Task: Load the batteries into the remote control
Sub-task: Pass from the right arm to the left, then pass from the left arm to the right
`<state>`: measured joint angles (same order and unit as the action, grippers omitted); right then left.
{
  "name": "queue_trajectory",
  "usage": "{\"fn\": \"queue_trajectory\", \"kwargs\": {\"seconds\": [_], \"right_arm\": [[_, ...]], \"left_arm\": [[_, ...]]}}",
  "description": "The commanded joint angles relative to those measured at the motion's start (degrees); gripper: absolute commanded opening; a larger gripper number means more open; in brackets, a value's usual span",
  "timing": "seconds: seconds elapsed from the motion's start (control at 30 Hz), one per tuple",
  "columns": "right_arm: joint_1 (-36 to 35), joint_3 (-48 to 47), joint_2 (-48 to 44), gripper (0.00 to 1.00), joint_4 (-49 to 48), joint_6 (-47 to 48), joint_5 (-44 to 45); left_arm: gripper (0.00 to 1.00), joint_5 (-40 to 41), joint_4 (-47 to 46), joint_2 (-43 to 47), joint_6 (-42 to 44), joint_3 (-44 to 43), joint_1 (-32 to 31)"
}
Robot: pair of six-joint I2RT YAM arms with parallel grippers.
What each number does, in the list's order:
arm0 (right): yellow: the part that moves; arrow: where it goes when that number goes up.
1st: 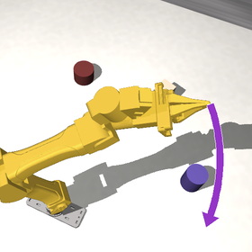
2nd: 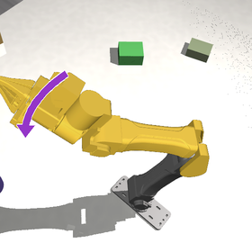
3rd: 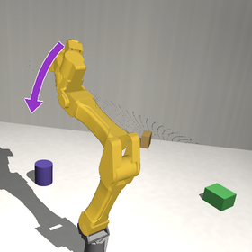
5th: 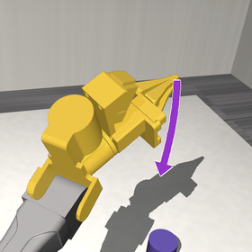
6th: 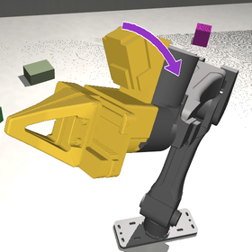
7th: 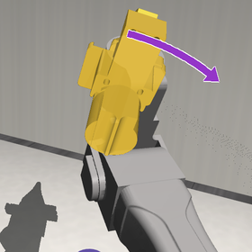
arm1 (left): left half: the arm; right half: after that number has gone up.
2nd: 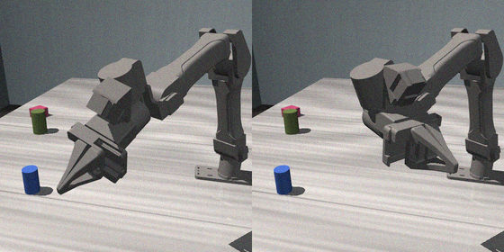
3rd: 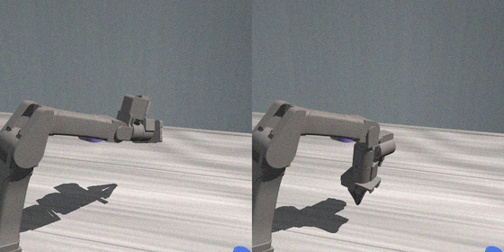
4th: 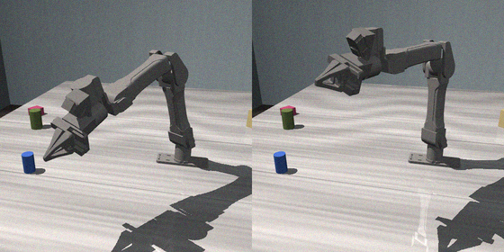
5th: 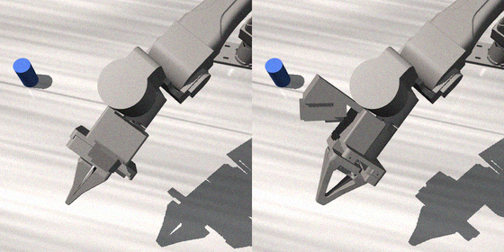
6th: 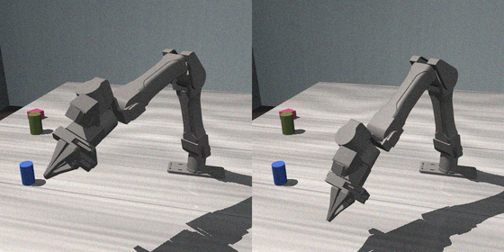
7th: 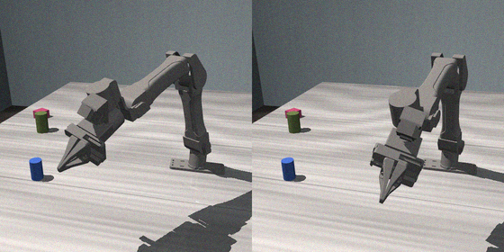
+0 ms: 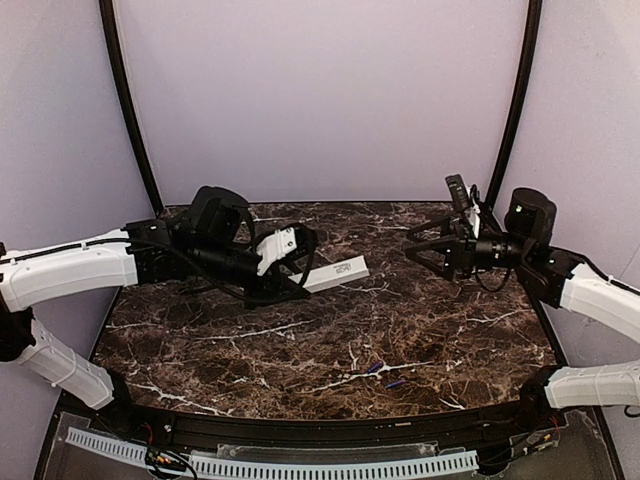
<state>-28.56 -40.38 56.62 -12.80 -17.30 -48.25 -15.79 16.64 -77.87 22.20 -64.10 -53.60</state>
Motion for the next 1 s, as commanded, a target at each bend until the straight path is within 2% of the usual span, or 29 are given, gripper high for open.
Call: {"fn": "queue_trajectory", "kwargs": {"seconds": [0.0, 0.17, 0.37, 0.63, 0.8, 0.97], "right_arm": [[-3.2, 0.5, 2.1, 0.79, 5.0, 12.4, -1.5], [-7.8, -2.2, 5.2, 0.77, 8.6, 18.9, -3.1], [-11.0, -3.4, 6.4, 0.74, 8.9, 21.3, -5.0], [-13.7, -6.8, 8.7, 0.66, 11.0, 22.7, -6.2], [-14.3, -8.2, 11.1, 0.52, 12.1, 23.4, -7.2], [-14.6, -8.0, 12.2, 0.54, 12.4, 22.8, -7.4]], "left_arm": [[0.0, -19.7, 6.1, -0.8, -4.9, -3.5, 1.9], [0.0, -28.1, 2.0, -2.2, -8.4, -3.8, 3.5], [0.01, -31.8, 2.7, -5.4, -9.1, -5.7, 3.5], [0.01, -32.0, 2.6, -7.2, -8.9, -7.0, 3.5], [0.01, -30.6, 2.3, -7.2, -8.3, -6.9, 3.5], [0.02, -29.8, 1.0, -6.4, -7.8, -6.0, 3.4]]}}
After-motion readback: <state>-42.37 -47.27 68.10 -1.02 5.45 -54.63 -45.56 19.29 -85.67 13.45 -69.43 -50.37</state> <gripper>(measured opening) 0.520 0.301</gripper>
